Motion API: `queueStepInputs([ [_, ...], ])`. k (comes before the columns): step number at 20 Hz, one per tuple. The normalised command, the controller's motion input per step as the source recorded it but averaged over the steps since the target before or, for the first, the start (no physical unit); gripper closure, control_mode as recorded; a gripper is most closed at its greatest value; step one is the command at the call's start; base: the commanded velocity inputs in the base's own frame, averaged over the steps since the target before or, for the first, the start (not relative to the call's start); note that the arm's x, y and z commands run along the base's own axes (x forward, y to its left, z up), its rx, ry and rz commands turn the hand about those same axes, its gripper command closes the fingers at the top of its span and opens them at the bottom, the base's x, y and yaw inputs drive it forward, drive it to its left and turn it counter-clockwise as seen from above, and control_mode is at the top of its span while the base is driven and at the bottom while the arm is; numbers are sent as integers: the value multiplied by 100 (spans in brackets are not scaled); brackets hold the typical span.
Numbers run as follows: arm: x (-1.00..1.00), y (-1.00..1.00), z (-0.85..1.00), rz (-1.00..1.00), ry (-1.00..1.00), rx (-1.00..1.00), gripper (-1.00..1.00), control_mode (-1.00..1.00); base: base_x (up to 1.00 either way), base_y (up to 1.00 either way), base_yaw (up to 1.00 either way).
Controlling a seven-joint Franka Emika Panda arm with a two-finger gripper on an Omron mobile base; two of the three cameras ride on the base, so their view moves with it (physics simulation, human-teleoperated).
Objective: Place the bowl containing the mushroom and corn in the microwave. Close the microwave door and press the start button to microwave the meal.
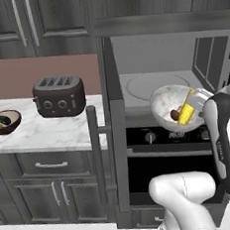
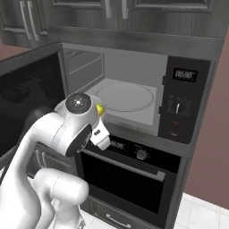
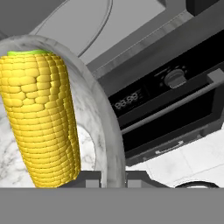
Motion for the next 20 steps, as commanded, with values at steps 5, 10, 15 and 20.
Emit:
queueStepInputs([
  [5, 66, -31, 0, -9, 0, 0, 100, -100, 0, 0, 0],
  [10, 77, -29, 0, -15, 0, 0, 100, -100, 0, 0, 0],
  [15, 87, -20, 0, -14, 0, 0, 100, -100, 0, 0, 0],
  [20, 77, -19, 0, -6, 7, 2, 100, -100, 0, 0, 0],
])
